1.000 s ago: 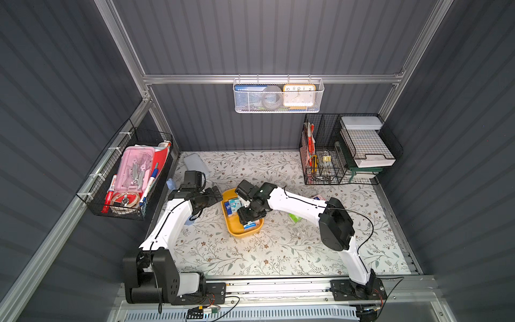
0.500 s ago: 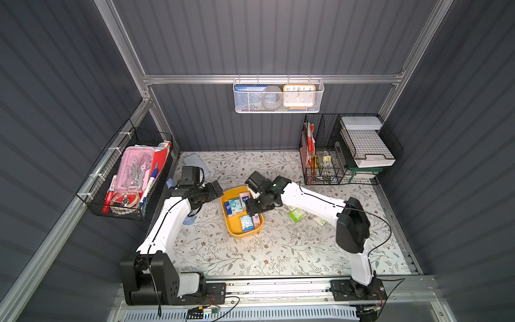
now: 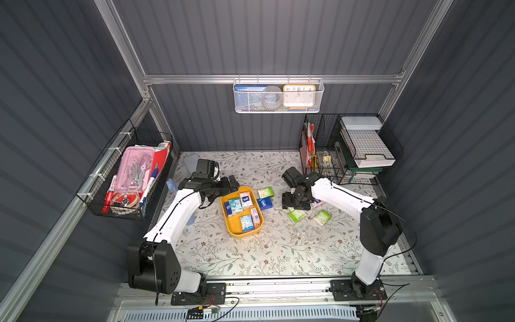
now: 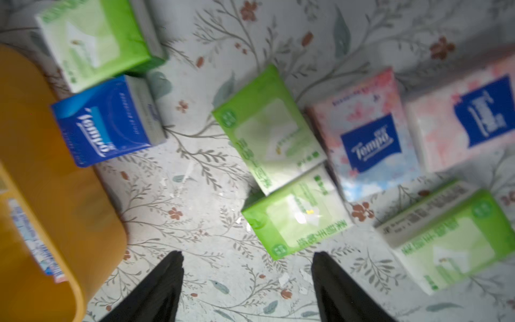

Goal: Put the pocket tissues into the storage box
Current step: Pick up the pocket tissues from the center of the board.

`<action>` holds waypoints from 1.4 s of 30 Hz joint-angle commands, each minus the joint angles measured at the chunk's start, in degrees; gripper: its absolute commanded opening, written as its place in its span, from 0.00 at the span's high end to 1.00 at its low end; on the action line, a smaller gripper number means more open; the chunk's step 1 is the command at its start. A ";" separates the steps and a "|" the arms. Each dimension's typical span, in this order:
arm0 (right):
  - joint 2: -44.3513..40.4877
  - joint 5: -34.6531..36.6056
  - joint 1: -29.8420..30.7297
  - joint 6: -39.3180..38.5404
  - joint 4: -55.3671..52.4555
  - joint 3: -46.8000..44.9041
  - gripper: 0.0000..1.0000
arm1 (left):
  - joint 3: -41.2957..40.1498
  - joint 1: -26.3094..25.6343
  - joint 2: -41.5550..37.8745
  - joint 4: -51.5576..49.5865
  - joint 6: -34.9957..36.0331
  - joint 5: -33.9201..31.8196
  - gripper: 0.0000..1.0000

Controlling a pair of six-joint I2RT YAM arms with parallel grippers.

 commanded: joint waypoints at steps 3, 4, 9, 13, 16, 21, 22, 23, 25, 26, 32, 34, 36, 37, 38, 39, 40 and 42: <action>-5.34 5.02 0.40 13.86 3.73 -10.36 0.19 | 0.23 -0.09 -0.18 1.43 -1.13 0.63 0.01; -6.09 5.79 0.34 16.09 5.16 -12.24 0.19 | 0.03 -0.11 -0.18 1.63 -1.02 0.77 0.01; -5.10 5.57 0.27 23.41 8.51 -13.38 0.16 | -0.73 -0.06 -0.17 2.19 -0.11 0.91 0.01; -3.60 4.47 0.31 28.61 13.30 -13.98 0.16 | -1.75 -0.07 -0.72 2.77 0.53 0.57 0.01; -2.59 5.12 0.14 30.83 14.21 -13.98 0.15 | -2.50 -0.07 -1.20 3.02 0.69 0.64 0.01; -1.69 4.14 0.22 33.48 15.04 -14.98 0.15 | -3.30 -0.10 -1.44 3.61 0.74 1.45 0.01; -1.69 4.15 0.20 33.78 15.59 -15.42 0.16 | -3.41 -0.07 -1.38 3.65 0.74 1.71 0.01; -1.60 4.27 0.22 34.20 15.91 -15.62 0.16 | -3.34 -0.10 -1.31 3.77 0.68 1.80 0.01; -1.45 4.57 0.13 34.37 16.78 -15.91 0.16 | -3.19 -0.07 -1.09 3.74 0.82 1.90 0.01; -1.19 4.52 0.01 34.39 16.98 -15.79 0.16 | -3.14 -0.07 -1.08 3.72 0.90 1.98 0.01; 0.79 3.54 0.03 34.45 17.86 -15.30 0.16 | -3.16 -0.12 -1.89 2.60 1.44 2.06 0.01; 1.56 3.17 -0.01 34.37 18.29 -15.30 0.17 | -3.28 -0.05 -2.12 2.44 1.43 1.97 0.01; 1.95 3.08 -0.04 34.40 18.82 -15.47 0.18 | -3.21 -0.04 -2.32 2.18 1.41 1.90 0.01; 2.19 3.04 -0.11 34.39 19.15 -15.60 0.19 | -3.04 -0.09 -2.45 2.08 1.44 1.87 0.01; 2.11 3.08 -0.18 34.37 19.31 -15.61 0.21 | -2.91 -0.07 -2.56 1.84 1.44 1.74 0.01; 2.17 3.15 -0.16 34.30 19.39 -15.56 0.22 | -2.86 -0.02 -2.61 1.72 1.51 1.63 0.01; 2.14 3.21 -0.24 34.16 19.31 -15.56 0.23 | -2.68 -0.09 -2.65 1.60 1.52 1.61 0.01; 2.09 3.10 -0.30 33.97 19.44 -15.61 0.28 | -2.46 -0.07 -2.74 1.29 1.54 1.44 0.01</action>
